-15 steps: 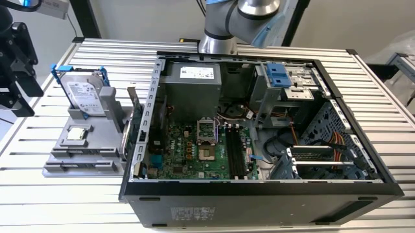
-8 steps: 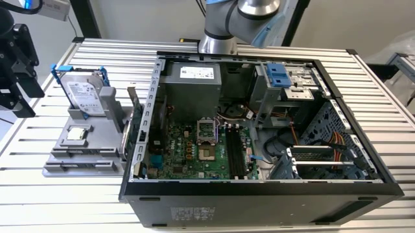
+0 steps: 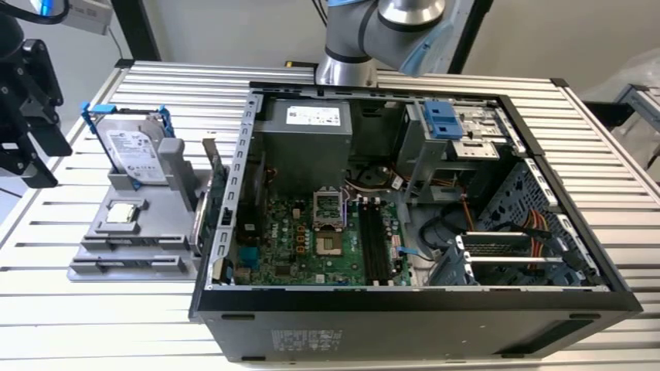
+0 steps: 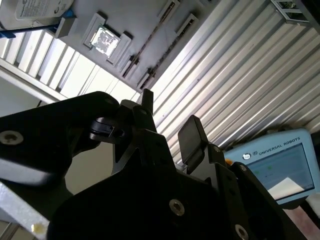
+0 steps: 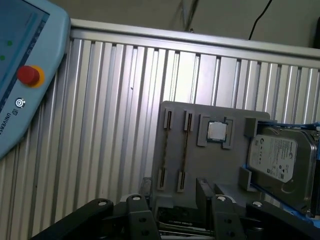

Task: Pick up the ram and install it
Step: 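Pick up the ram and move it above insertion slot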

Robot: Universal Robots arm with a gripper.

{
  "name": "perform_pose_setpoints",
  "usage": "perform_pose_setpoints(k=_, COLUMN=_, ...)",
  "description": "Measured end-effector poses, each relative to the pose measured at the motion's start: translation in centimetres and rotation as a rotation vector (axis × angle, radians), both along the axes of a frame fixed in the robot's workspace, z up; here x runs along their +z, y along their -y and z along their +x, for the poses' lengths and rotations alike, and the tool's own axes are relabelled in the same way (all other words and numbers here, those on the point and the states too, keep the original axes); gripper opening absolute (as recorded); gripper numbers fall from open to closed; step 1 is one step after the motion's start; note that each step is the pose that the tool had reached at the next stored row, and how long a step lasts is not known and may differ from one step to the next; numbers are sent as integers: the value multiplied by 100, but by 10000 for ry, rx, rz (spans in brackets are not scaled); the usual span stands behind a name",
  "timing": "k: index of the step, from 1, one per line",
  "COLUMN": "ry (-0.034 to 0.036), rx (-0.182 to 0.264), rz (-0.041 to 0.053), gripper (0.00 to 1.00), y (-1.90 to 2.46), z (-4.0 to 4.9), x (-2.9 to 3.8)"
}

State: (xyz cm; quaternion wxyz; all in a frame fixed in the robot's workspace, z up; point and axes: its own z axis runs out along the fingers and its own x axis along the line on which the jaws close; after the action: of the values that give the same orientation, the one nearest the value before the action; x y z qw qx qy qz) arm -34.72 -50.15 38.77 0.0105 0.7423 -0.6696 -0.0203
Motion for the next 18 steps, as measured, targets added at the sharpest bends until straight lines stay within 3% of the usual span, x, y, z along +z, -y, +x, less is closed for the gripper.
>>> perform_pose_setpoints(k=18, ry=20, rx=0, rz=-8, gripper=100, y=-22, z=0, x=-42)
